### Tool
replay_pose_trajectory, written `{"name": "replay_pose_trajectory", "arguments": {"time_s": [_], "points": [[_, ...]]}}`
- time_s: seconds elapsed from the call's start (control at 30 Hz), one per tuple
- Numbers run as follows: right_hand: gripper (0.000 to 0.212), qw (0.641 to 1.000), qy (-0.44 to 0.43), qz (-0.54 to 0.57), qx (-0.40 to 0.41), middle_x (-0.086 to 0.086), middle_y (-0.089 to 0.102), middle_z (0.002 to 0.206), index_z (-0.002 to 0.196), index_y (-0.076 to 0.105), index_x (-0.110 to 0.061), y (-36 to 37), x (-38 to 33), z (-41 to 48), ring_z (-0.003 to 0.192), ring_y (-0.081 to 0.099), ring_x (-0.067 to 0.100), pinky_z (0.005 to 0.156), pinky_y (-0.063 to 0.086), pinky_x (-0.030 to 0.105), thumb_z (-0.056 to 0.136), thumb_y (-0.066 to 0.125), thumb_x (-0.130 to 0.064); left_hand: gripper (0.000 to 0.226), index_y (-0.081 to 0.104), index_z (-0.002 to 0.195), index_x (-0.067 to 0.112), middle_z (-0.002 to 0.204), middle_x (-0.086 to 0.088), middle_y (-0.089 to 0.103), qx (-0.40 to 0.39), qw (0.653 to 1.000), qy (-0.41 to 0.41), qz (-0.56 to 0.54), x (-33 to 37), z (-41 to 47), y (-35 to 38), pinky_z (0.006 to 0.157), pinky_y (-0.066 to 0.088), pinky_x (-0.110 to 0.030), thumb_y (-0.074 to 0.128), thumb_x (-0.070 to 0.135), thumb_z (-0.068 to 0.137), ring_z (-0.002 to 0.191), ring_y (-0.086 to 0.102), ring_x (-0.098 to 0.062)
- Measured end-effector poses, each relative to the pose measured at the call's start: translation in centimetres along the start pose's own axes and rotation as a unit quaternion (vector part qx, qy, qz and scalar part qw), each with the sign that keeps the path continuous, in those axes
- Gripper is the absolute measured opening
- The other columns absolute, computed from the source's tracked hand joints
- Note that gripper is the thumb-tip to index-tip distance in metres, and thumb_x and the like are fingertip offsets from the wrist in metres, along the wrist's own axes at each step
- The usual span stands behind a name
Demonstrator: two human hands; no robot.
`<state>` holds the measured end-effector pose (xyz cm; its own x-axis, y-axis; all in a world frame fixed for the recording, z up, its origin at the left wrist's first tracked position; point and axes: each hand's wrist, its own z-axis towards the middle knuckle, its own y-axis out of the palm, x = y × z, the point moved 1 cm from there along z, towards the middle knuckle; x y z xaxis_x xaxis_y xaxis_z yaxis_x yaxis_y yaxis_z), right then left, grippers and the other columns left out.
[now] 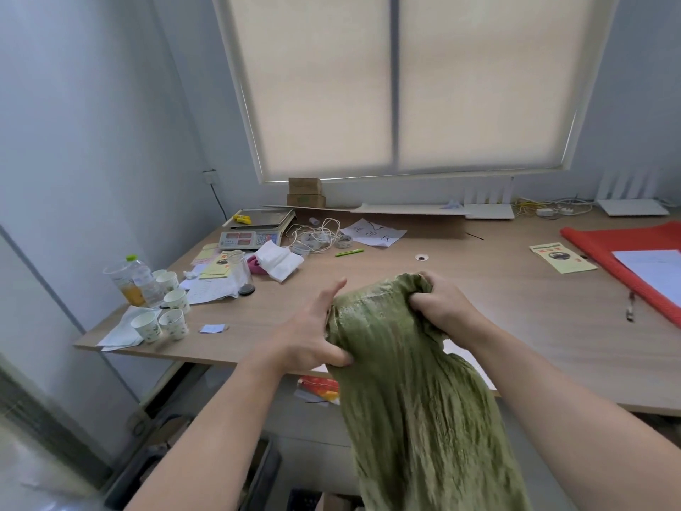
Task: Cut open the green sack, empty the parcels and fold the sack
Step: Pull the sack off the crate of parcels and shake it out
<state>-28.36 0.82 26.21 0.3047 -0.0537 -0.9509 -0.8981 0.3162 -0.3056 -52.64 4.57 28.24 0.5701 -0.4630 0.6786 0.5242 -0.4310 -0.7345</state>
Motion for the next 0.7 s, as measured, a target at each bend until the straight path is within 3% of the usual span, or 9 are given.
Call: {"name": "replay_pose_trajectory", "arguments": {"time_s": [0.07, 0.13, 0.23, 0.3, 0.37, 0.5, 0.6, 0.7], "points": [[0.041, 1.000, -0.005, 0.003, -0.008, 0.003, 0.060, 0.102, 0.111, 0.053, -0.027, -0.2, 0.1, -0.3, 0.073, 0.058, 0.017, 0.054, 0.046, 0.026, 0.078, 0.057, -0.003, 0.096, 0.031, 0.145, 0.039, 0.120, 0.003, 0.054, 0.017, 1.000, -0.012, 0.019, 0.0, 0.1, -0.1, 0.075, 0.047, -0.012, 0.075, 0.006, 0.066, 0.102, 0.060, -0.014], [0.058, 0.998, -0.052, -0.025, -0.007, 0.000, 0.046, 0.128, 0.124, 0.042, -0.038, -0.4, 0.5, -0.9, 0.097, 0.058, 0.019, 0.074, 0.050, 0.032, 0.075, 0.062, -0.013, 0.076, 0.047, 0.135, 0.029, 0.101, 0.005, 0.061, 0.065, 0.997, -0.028, 0.018, -0.2, 0.3, -0.6, 0.059, 0.050, -0.011, 0.070, 0.001, 0.068, 0.076, 0.064, -0.005], [0.075, 0.993, -0.117, -0.001, -0.016, -0.012, 0.028, 0.140, 0.133, 0.035, -0.048, -0.2, 0.4, -1.8, 0.127, 0.038, 0.012, 0.103, 0.034, 0.030, 0.068, 0.069, -0.030, 0.066, 0.052, 0.124, 0.026, 0.103, -0.006, 0.066, 0.128, 0.987, -0.084, -0.050, -1.2, 0.9, -1.2, 0.065, 0.060, -0.034, 0.068, 0.006, 0.063, 0.079, 0.067, -0.017], [0.077, 0.987, -0.154, -0.001, -0.043, -0.018, 0.025, 0.142, 0.129, 0.037, -0.054, -0.4, -0.6, -2.4, 0.134, 0.027, 0.004, 0.107, 0.024, 0.028, 0.062, 0.073, -0.045, 0.055, 0.049, 0.117, 0.028, 0.099, -0.002, 0.060, 0.164, 0.980, -0.104, -0.045, -1.2, 1.1, -1.5, 0.059, 0.052, -0.023, 0.066, 0.004, 0.070, 0.081, 0.061, -0.017], [0.080, 0.978, -0.180, -0.054, -0.094, -0.021, 0.022, 0.148, 0.125, 0.036, -0.063, -0.3, -1.4, -2.7, 0.141, 0.018, 0.005, 0.113, 0.022, 0.036, 0.056, 0.076, -0.057, 0.047, 0.048, 0.112, 0.030, 0.092, -0.001, 0.058, 0.176, 0.977, -0.111, -0.045, -0.9, 1.3, -1.6, 0.047, 0.042, -0.012, 0.062, 0.001, 0.077, 0.073, 0.057, -0.013], [0.112, 0.930, -0.180, -0.272, -0.167, -0.023, -0.003, 0.157, 0.132, 0.004, -0.074, 0.4, -0.6, -2.9, 0.149, -0.014, 0.012, 0.117, 0.010, 0.059, 0.050, 0.080, -0.070, 0.037, 0.058, 0.098, 0.022, 0.086, -0.012, 0.061, 0.166, 0.945, -0.144, -0.241, -0.7, 1.5, -1.8, 0.053, 0.056, -0.033, 0.053, -0.009, 0.079, 0.067, 0.059, -0.024], [0.126, 0.938, -0.174, -0.261, -0.150, -0.013, -0.003, 0.160, 0.142, -0.003, -0.063, 0.4, 0.5, -2.7, 0.149, -0.004, 0.016, 0.119, 0.013, 0.049, 0.054, 0.086, -0.059, 0.039, 0.056, 0.098, 0.013, 0.074, -0.011, 0.054, 0.112, 0.917, -0.141, -0.356, -0.6, 1.3, -1.8, 0.045, 0.045, -0.027, 0.040, -0.015, 0.077, 0.049, 0.050, -0.017], [0.112, 0.947, -0.180, -0.228, -0.137, -0.008, 0.029, 0.151, 0.148, 0.015, -0.050, 0.7, 0.9, -2.8, 0.135, 0.031, 0.012, 0.109, 0.032, 0.028, 0.064, 0.087, -0.038, 0.031, 0.060, 0.088, 0.014, 0.071, -0.008, 0.047, 0.079, 0.880, -0.144, -0.445, -1.6, 0.8, -1.5, 0.044, 0.034, -0.022, 0.045, -0.007, 0.069, 0.052, 0.037, -0.016]]}}
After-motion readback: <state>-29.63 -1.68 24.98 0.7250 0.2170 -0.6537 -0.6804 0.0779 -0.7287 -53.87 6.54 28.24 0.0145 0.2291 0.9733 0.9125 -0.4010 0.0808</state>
